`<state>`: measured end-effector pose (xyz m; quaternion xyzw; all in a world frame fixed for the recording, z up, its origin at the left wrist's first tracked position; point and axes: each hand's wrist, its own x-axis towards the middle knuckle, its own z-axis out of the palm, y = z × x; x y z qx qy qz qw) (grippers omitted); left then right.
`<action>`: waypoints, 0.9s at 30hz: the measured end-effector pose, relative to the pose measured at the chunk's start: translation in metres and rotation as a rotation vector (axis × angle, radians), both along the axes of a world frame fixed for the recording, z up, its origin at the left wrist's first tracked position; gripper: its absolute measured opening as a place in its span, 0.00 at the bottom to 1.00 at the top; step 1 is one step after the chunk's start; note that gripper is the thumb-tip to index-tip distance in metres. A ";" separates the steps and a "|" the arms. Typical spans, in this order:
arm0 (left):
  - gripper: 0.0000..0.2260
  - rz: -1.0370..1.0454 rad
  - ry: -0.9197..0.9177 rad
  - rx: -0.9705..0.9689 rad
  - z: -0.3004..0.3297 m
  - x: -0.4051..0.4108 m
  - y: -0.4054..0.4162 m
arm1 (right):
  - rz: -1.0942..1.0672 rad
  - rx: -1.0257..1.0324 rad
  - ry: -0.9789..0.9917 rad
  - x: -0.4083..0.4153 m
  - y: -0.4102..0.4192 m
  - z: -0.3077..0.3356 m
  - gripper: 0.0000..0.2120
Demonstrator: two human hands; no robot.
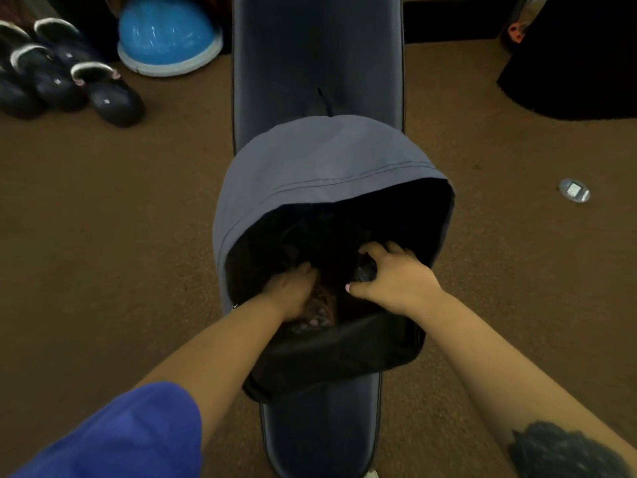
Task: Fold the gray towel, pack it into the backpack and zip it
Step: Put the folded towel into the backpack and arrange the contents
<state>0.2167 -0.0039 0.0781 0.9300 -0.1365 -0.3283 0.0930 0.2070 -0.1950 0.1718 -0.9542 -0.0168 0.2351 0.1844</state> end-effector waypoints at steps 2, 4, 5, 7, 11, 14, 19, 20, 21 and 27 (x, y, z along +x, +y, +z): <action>0.44 0.057 0.083 0.069 -0.007 0.006 0.001 | 0.001 -0.008 -0.005 -0.001 0.000 -0.001 0.35; 0.45 0.085 0.236 0.083 -0.018 0.008 0.002 | 0.002 -0.014 -0.006 -0.001 0.000 -0.002 0.35; 0.44 0.096 0.302 0.076 -0.021 0.008 0.002 | 0.003 -0.017 -0.007 0.000 0.000 -0.002 0.35; 0.42 0.063 0.361 0.076 -0.024 0.012 0.002 | 0.005 -0.019 -0.011 0.001 0.000 -0.003 0.35; 0.41 0.051 0.361 0.117 -0.026 0.017 0.004 | 0.001 -0.024 -0.007 0.002 0.002 -0.002 0.35; 0.38 0.035 0.368 0.181 -0.029 0.019 0.003 | -0.004 -0.023 -0.007 0.002 0.002 -0.003 0.35; 0.32 0.007 0.357 0.205 -0.030 0.023 -0.001 | -0.013 -0.015 -0.006 0.001 0.003 -0.001 0.35; 0.33 0.005 0.349 0.208 -0.030 0.024 -0.001 | -0.014 -0.013 0.000 0.002 0.002 -0.001 0.36; 0.34 0.008 0.355 0.218 -0.030 0.025 -0.001 | -0.015 -0.009 0.008 0.002 0.002 0.000 0.36; 0.48 0.044 0.358 0.190 -0.033 0.024 0.002 | -0.036 0.002 0.007 0.000 0.003 -0.001 0.35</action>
